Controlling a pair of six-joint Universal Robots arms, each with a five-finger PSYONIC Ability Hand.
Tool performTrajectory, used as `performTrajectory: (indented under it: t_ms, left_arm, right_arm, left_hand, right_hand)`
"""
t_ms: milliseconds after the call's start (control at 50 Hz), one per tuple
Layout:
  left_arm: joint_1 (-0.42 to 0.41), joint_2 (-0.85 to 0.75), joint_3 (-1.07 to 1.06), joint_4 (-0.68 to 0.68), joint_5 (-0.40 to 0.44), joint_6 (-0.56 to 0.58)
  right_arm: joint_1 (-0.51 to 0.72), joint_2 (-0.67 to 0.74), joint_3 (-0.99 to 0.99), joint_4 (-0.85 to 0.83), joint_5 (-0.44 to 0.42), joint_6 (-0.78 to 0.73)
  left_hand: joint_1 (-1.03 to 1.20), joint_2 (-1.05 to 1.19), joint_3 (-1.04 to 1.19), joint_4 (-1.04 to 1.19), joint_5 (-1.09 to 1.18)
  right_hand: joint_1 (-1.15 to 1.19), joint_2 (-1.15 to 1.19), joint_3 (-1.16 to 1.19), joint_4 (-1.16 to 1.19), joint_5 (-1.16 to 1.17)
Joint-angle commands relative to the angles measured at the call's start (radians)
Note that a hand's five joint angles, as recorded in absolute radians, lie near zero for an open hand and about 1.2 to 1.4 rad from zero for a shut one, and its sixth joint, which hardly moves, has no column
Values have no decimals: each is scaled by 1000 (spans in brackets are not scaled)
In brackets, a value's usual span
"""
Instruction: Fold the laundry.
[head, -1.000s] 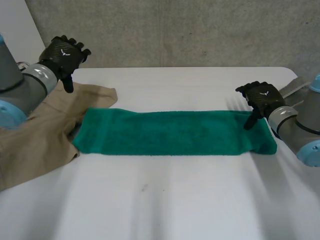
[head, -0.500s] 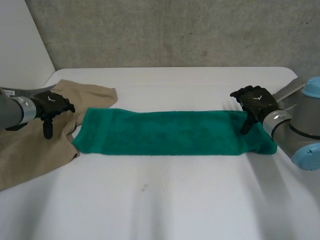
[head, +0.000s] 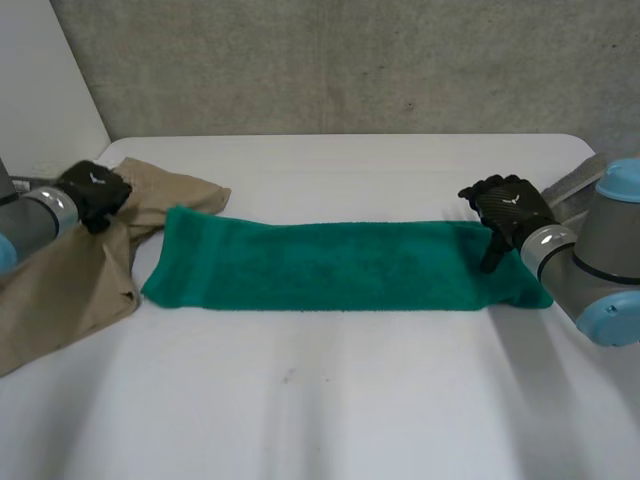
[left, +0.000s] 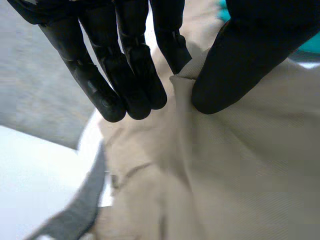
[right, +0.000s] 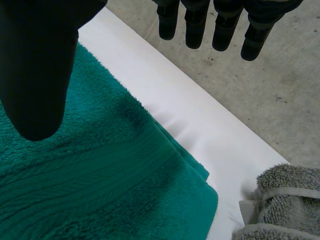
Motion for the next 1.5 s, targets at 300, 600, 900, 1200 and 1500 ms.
performTrajectory:
  t_ms: [300,600,900,1200,1500]
  left_arm:
    - [1,102,411,157,-189,-244]
    - [12,-122,328,232,-224,-78]
    - [-31,13,178,272,-330,2]
    - [-203,502,-466,61,-92,-169]
    - [-226,558,-706,133,8,-233]
  right_arm:
    - [15,-4,8,0,12,-3]
    - [20,4,8,-4,12,-11]
    - [32,-7,8,-4,16,-6]
    - [23,-96,2,26,32,-18]
    - [-75,-173,89,267,74,-67]
  left_hand:
    - [262,204,213,203,214]
    - [262,204,213,203,214]
    - [-960,-1017,-1009,-1019,-1008]
    - [-856,-914,-905,-916,-904]
    - [-906,-964,-955,-965,-954]
  right_hand:
    - [-47,-32,-31,-42,-49]
    - [-47,-32,-31,-42,-49]
    - [-47,-32,-31,-42,-49]
    - [-47,-32,-31,-42,-49]
    - [109,124,125,113,107]
